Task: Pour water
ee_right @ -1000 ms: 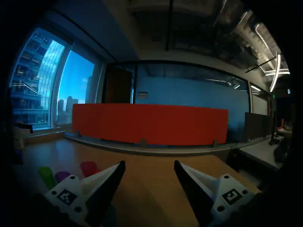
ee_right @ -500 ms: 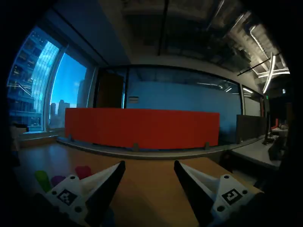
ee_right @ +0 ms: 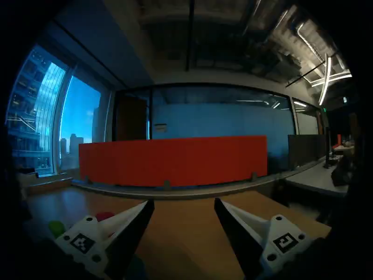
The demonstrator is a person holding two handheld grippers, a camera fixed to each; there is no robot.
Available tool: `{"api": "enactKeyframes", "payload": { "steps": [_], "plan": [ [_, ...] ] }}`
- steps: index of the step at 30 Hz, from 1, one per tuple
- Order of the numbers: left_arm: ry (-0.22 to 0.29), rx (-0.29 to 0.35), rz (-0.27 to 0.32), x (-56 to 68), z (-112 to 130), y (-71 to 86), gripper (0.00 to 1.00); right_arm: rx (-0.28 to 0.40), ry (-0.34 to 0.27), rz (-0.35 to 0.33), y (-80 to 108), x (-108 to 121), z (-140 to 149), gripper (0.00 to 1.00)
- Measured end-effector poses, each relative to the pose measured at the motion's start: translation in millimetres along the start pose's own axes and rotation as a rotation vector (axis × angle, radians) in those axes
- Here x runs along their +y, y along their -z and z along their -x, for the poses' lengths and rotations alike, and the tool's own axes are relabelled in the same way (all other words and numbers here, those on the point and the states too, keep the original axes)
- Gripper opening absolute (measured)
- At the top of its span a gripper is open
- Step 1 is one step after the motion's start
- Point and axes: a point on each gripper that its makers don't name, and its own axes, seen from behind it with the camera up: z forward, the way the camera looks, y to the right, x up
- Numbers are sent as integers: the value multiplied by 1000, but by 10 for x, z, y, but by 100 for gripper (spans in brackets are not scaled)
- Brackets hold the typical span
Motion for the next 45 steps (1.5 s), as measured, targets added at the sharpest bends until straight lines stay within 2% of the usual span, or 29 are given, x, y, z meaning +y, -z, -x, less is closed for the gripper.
{"api": "enactKeyframes", "payload": {
  "steps": [6,12,21,27,30,45],
  "plan": [
    [-32,-1,-31,-5,130,4,100,-7,-7,-4,9,-31,24,100],
    [-41,-9,-56,-8,272,2,100,-10,-9,-18,-2,-77,4,100],
    [-23,-22,-85,-82,510,21,100,-4,-10,-22,1,-111,-52,100],
    [7,-30,-84,-97,662,12,100,-5,-1,-13,28,-100,-64,99],
    [25,-26,-80,-95,702,3,100,-6,-1,-14,44,-112,-60,99],
    [52,-47,-91,-148,907,17,100,-20,4,-13,32,-122,-15,99]
  ]
}}
